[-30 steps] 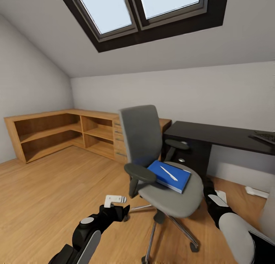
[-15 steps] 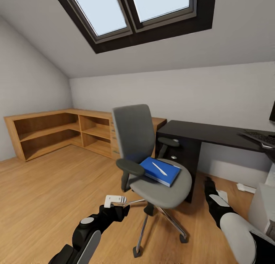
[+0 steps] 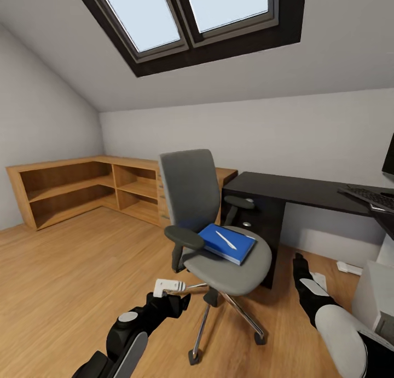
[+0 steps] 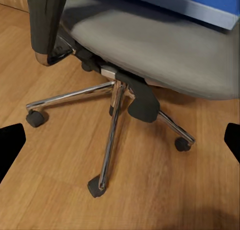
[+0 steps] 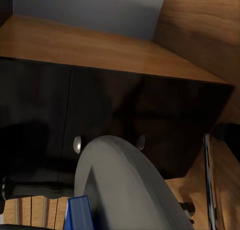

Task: In the bedroom, organize the workspace by keeping the computer under the desk, ensuring the monitor is on the desk, placing the keyboard on the desk next to the monitor, placing the mouse on the desk next to the keyboard, moving the folder from the swivel chair onto the desk next to the mouse, stacking the notebook on top of the folder with the pen on top of the notebook, and positioning the swivel chair next to the desk.

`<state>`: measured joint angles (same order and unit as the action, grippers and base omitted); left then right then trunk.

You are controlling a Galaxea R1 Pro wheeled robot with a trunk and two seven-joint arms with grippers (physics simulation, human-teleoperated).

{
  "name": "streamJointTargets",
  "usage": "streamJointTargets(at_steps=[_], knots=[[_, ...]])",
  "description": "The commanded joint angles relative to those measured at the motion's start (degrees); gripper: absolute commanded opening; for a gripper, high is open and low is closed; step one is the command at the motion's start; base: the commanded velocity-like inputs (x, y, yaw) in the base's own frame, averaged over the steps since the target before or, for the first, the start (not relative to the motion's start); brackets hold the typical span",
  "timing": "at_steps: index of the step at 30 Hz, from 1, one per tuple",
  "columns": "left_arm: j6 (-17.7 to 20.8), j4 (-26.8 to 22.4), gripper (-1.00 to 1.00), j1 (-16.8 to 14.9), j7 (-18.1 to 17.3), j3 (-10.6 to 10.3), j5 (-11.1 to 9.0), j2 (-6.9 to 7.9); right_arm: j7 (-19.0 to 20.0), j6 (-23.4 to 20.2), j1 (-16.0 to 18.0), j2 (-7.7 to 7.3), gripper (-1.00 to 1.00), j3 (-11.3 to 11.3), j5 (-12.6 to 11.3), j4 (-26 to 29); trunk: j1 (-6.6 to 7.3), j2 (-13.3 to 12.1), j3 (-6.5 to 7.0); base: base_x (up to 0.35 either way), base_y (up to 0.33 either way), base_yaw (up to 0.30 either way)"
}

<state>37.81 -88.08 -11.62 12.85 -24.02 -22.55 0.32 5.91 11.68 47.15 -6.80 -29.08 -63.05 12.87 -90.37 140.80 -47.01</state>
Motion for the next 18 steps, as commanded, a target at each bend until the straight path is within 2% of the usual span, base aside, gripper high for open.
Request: streamJointTargets(at_steps=[1, 8, 12, 18], knots=[[0.16, -0.72, 1.00, -0.06, 0.52, -0.17, -0.63, 0.03, 0.38, 0.08, 0.07, -0.03, 1.00, 0.02, -0.52, -0.12, 0.01, 0.03, -0.06, -0.002, -0.001, 0.000], [0.16, -1.45, 1.00, -0.07, 0.55, -0.38, -0.65, 0.03, 0.25, -2.17, 0.05, -0.68, 1.00, 0.15, -0.35, -0.39, -1.31, 2.44, -1.14, 0.000, 0.000, 0.000], [0.16, -1.48, 1.00, -0.07, 0.57, -0.34, -0.66, 0.03, 0.38, -4.73, 0.05, -0.75, 1.00, 0.21, -0.32, -0.45, -1.41, 2.49, -2.03, 0.000, 0.000, 0.000], [0.16, -1.48, 1.00, -0.06, 0.53, -0.29, -0.66, 0.09, 0.42, -5.29, 0.05, -0.69, 1.00, 0.25, -0.30, -0.48, -1.41, 2.49, -2.03, 0.000, 0.000, 0.000]])
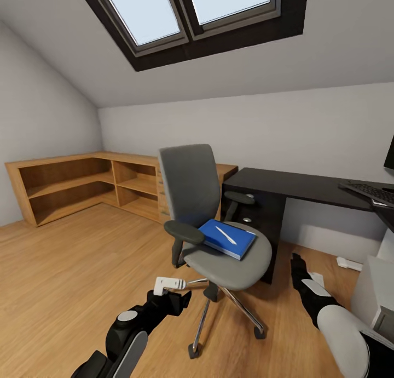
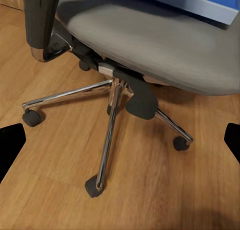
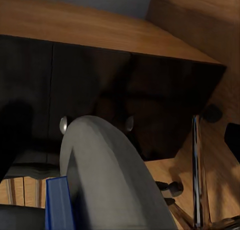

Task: In the bedroom, organize the workspace by keeping the computer under the desk, ensuring the monitor is on the desk, placing the keyboard on the desk next to the monitor, placing the mouse on the desk next to the keyboard, moving the folder from the swivel chair onto the desk next to the mouse, stacking the notebook on top of the folder with the pen on top of the notebook, and positioning the swivel chair next to the desk.

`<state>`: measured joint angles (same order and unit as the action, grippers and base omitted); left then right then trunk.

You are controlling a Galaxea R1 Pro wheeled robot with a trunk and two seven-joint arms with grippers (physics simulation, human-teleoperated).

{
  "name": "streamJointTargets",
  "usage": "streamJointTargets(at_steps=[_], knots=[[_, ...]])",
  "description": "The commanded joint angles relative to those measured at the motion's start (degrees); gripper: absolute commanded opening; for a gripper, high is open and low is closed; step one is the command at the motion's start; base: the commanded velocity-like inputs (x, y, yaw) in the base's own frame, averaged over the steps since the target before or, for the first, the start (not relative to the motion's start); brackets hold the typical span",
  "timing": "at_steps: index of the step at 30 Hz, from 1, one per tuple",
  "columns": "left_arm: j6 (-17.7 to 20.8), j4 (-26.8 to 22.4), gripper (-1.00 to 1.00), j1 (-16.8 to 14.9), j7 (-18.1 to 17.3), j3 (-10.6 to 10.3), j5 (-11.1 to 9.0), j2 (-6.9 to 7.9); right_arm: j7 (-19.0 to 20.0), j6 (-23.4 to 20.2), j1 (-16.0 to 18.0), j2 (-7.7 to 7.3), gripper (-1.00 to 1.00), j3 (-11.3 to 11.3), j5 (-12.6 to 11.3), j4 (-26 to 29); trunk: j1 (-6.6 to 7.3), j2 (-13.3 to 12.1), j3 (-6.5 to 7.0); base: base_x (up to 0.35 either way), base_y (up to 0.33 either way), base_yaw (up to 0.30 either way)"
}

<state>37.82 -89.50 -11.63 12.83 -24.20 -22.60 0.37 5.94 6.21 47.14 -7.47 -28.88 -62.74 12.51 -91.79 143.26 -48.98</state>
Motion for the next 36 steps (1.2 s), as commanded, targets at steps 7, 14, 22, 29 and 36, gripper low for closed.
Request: streamJointTargets(at_steps=[7, 14, 22, 29, 36], knots=[[0.15, 0.13, 1.00, -0.06, 0.53, 0.04, -0.58, 0.16, 0.31, -0.68, 0.05, 0.05, 1.00, 0.12, -0.63, -0.15, 0.01, 0.03, -0.06, 0.000, 0.000, 0.000], [0.15, 0.28, 1.00, -0.06, 0.61, 0.12, -0.52, 0.17, 0.00, -8.04, 0.05, 0.09, 1.00, 0.14, -0.56, -0.21, 0.01, 0.03, -0.06, 0.000, 0.000, 0.000], [0.15, 0.29, 1.00, -0.06, 0.62, 0.12, -0.51, 0.17, 0.29, -8.42, 0.05, 0.24, 1.00, 0.05, -0.66, -0.20, 0.01, 0.03, -0.06, 0.066, 0.000, 0.000], [0.15, 0.29, 1.00, -0.06, 0.62, 0.12, -0.51, 0.18, 0.30, -8.33, 0.05, 0.28, 1.00, 0.03, -0.75, -0.21, 0.01, 0.03, -0.06, 0.110, 0.000, 0.000], [0.15, 0.37, 1.00, -0.06, 0.62, 0.04, -0.52, 0.16, 0.30, -8.07, 0.05, 0.59, 1.00, -0.03, -0.88, -0.29, 0.01, 0.03, -0.06, 0.139, 0.000, 0.000]])
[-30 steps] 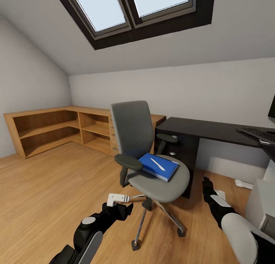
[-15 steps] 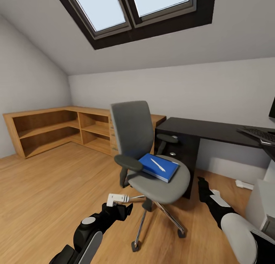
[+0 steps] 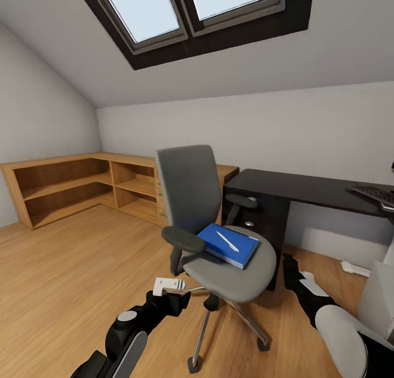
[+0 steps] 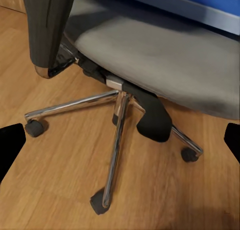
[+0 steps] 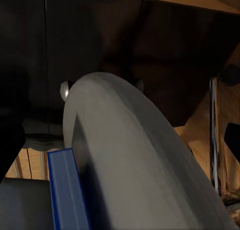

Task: In the bedroom, organize the workspace by keeping the computer under the desk, ensuring the monitor is on the desk, placing the keyboard on the desk next to the monitor, placing the mouse on the desk next to the keyboard, moving the folder from the swivel chair onto the desk next to the mouse, stacking the notebook on top of the folder with the pen on top of the notebook, and positioning the swivel chair next to the desk.

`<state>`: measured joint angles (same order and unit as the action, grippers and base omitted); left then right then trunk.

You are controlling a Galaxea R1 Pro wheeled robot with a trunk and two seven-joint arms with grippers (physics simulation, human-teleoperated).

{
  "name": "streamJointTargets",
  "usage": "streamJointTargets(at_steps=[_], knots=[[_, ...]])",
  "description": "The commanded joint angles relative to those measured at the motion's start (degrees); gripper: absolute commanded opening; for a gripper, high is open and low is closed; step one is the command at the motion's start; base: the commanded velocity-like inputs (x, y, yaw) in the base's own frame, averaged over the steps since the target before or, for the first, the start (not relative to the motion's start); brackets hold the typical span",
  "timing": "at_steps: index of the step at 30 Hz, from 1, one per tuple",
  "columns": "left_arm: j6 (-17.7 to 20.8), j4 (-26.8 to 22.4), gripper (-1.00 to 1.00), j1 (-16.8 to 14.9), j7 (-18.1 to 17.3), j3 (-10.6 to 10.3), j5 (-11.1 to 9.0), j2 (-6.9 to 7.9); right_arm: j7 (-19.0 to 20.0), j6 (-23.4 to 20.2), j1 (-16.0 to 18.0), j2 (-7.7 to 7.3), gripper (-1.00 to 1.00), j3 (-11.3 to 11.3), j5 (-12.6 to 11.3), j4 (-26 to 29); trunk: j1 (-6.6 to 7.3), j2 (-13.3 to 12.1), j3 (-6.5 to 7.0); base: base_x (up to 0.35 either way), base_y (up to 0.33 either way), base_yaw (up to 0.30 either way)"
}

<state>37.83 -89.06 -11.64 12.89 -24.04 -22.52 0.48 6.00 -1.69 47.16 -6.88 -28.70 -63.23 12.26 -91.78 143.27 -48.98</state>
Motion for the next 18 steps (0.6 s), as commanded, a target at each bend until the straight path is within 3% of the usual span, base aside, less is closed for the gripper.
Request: streamJointTargets(at_steps=[1, 8, 18], knots=[[0.14, -0.06, 1.00, -0.05, 0.56, -0.12, -0.60, 0.05, 0.24, -0.14, 0.04, 0.01, 1.00, -0.19, -0.39, -0.04, 0.00, 0.03, -0.06, 0.057, 0.000, 0.000], [0.14, -0.06, 1.00, -0.05, 0.56, -0.13, -0.60, 0.05, 0.26, -0.07, 0.05, 0.45, 1.00, -0.22, -0.33, 0.03, 0.00, 0.03, -0.06, 0.014, 0.000, 0.031], [0.14, -0.06, 1.00, -0.04, 0.56, -0.13, -0.61, 0.05, 0.28, -0.07, 0.04, 0.55, 1.00, -0.22, -0.32, 0.04, 0.00, 0.03, -0.06, 0.000, 0.000, 0.180]])
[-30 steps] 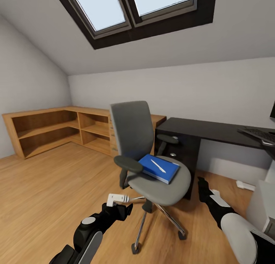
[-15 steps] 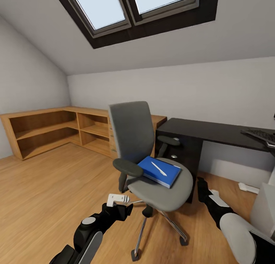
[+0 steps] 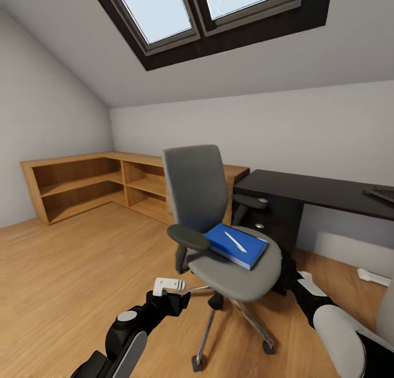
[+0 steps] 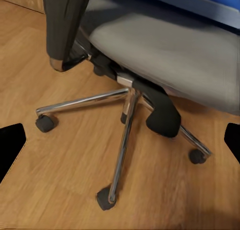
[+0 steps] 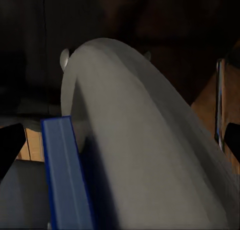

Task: In the bedroom, organize the workspace by keeping the computer under the desk, ensuring the monitor is on the desk, placing the keyboard on the desk next to the monitor, placing the mouse on the desk next to the keyboard, moving the folder from the swivel chair onto the desk next to the mouse, stacking the notebook on top of the folder with the pen on top of the notebook, and positioning the swivel chair next to the desk.

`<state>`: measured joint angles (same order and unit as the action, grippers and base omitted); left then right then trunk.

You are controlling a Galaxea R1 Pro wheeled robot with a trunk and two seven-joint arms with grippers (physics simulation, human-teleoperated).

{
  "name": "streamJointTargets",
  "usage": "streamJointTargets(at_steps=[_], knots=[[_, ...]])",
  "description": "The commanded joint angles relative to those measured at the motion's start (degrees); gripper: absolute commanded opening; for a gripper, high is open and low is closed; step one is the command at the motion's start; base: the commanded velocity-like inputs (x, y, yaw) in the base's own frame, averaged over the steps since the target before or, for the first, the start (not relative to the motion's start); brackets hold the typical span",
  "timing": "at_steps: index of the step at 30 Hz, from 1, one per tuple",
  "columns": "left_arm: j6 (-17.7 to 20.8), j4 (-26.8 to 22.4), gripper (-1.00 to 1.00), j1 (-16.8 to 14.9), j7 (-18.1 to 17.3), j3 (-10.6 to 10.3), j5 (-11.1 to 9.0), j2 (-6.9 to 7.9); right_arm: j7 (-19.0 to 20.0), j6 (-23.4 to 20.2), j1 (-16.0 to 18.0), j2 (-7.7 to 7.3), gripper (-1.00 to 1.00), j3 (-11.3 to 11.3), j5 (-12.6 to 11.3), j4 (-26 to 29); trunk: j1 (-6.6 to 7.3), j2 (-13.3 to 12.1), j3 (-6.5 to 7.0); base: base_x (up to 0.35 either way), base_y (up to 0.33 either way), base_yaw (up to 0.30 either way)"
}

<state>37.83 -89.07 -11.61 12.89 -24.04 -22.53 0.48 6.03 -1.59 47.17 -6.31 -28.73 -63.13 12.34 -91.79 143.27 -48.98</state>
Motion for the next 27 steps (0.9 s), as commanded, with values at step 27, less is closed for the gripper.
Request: streamJointTargets(at_steps=[27], knots=[[0.14, 0.03, 1.00, -0.08, 0.56, -0.21, -0.59, 0.05, 0.24, -0.17, 0.03, -0.01, 1.00, -0.27, -0.49, 0.06, 0.01, 0.03, -0.06, 0.000, 0.000, 0.208]])
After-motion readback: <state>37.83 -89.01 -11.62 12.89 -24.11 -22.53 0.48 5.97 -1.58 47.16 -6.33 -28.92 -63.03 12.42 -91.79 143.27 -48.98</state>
